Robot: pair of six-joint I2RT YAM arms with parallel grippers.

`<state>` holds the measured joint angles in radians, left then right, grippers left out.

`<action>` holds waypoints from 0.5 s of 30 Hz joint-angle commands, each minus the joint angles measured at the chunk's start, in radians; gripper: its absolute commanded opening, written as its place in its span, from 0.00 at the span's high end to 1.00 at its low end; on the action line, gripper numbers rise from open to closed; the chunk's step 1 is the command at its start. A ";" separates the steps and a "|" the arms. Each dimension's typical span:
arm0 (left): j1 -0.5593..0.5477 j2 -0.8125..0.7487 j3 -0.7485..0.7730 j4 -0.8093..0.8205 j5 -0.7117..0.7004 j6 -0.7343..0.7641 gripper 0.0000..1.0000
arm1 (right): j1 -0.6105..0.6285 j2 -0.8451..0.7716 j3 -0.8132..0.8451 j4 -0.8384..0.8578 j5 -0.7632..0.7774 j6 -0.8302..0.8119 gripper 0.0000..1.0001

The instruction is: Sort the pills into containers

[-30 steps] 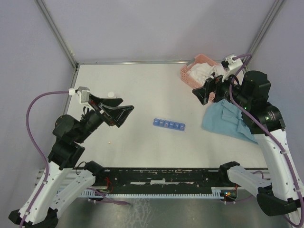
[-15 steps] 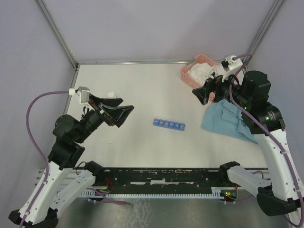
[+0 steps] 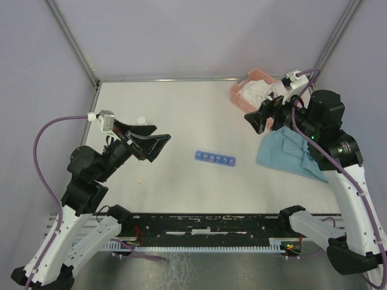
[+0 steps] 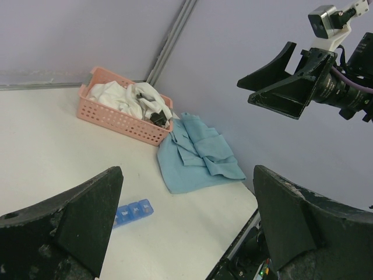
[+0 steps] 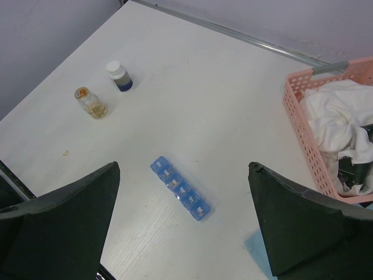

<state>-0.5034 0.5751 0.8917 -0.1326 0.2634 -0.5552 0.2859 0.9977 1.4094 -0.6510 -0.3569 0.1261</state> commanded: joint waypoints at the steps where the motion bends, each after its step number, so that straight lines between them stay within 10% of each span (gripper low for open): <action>1: 0.003 -0.001 -0.008 0.038 0.009 0.038 0.01 | -0.006 -0.013 0.013 0.039 0.000 -0.007 0.00; 15: 0.003 -0.003 -0.019 0.042 0.012 0.035 0.01 | -0.008 -0.016 -0.009 0.050 0.007 -0.026 0.00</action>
<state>-0.5034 0.5751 0.8787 -0.1322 0.2634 -0.5552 0.2848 0.9977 1.4090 -0.6506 -0.3576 0.1165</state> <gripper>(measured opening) 0.991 0.998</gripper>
